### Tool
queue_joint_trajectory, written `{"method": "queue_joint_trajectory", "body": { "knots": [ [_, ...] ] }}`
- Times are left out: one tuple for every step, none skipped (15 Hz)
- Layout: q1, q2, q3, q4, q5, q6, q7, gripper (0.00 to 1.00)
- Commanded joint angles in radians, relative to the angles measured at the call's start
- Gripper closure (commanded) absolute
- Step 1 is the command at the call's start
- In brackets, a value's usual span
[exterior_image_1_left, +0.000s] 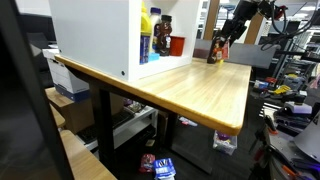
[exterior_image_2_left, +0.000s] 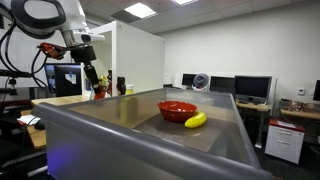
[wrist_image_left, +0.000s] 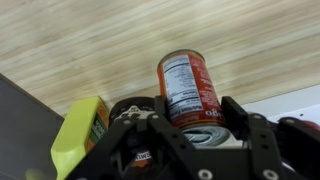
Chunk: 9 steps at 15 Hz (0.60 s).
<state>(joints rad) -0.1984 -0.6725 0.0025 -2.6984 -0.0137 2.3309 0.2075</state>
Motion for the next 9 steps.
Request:
{"method": "queue_joint_trajectory", "body": {
  "knots": [
    [0.072, 0.005, -0.076, 0.007, 0.015, -0.018, -0.168, 0.66],
    [0.083, 0.005, -0.084, 0.008, 0.013, -0.014, -0.203, 0.66],
    [0.098, 0.010, -0.093, 0.015, 0.008, -0.019, -0.243, 0.66],
    [0.113, 0.013, -0.105, 0.015, 0.005, -0.013, -0.281, 0.66],
    [0.128, 0.017, -0.118, 0.018, 0.004, -0.019, -0.320, 0.66],
    [0.146, 0.022, -0.135, 0.020, 0.005, -0.019, -0.367, 0.66],
    [0.165, 0.022, -0.151, 0.020, 0.006, -0.021, -0.417, 0.66],
    [0.179, 0.028, -0.166, 0.022, 0.007, -0.020, -0.459, 0.66],
    [0.194, 0.032, -0.181, 0.024, 0.009, -0.025, -0.501, 0.66]
  ]
}}
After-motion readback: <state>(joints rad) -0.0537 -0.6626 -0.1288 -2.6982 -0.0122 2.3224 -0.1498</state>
